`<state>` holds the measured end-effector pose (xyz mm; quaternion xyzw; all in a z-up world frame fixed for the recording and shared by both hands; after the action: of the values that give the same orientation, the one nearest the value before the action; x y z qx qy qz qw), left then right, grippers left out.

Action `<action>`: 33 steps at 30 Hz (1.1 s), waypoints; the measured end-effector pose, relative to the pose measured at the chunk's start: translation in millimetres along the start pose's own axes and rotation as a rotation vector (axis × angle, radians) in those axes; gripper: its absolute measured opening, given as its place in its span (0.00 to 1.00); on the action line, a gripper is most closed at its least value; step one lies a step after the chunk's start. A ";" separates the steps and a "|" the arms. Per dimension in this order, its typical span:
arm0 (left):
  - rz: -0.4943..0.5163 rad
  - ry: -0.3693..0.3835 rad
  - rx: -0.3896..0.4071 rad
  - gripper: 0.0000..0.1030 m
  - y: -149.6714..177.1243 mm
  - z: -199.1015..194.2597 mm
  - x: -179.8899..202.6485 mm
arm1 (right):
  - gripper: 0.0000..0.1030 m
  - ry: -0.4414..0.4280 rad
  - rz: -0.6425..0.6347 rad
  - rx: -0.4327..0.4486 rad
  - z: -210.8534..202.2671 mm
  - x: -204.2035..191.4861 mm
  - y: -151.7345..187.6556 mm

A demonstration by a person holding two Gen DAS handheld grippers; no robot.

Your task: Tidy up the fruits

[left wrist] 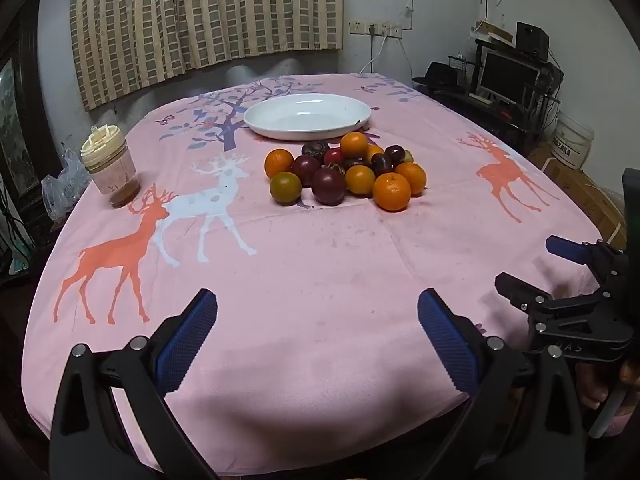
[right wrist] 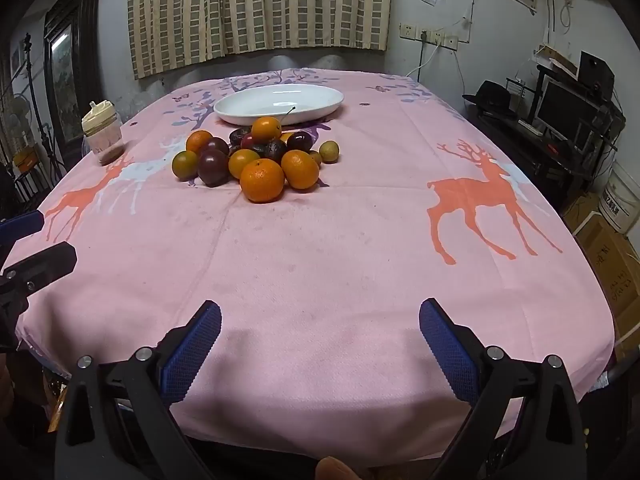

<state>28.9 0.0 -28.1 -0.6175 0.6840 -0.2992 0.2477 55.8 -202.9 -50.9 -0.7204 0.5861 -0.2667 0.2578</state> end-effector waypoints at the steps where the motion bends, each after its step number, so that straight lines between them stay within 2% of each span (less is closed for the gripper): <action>1: 0.000 0.001 0.003 0.95 -0.1 -0.2 0.0 | 0.96 0.001 0.000 -0.001 -0.2 -0.1 0.0; 12: 0.007 -0.005 0.021 0.95 7.4 4.5 -5.2 | 0.96 0.002 -0.003 0.002 -1.7 -1.1 -0.1; 33: 0.026 0.008 0.012 0.96 1.7 -3.6 8.7 | 0.96 0.004 -0.003 0.003 -1.8 -1.3 0.2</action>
<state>24.2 -8.2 -26.5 -0.6058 0.6912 -0.3025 0.2523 54.2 -201.7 -49.9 -0.7204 0.5849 -0.2696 0.2572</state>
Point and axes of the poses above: each gripper's, at about its wrist camera, not at the fingertips, and z roughly the way its jaws point, x to its right, y to its underside, the point moved 4 cm from there along z, roughly the way its jaws point, and after that the axes turned 6 degrees about y, right-handed, at the moved point
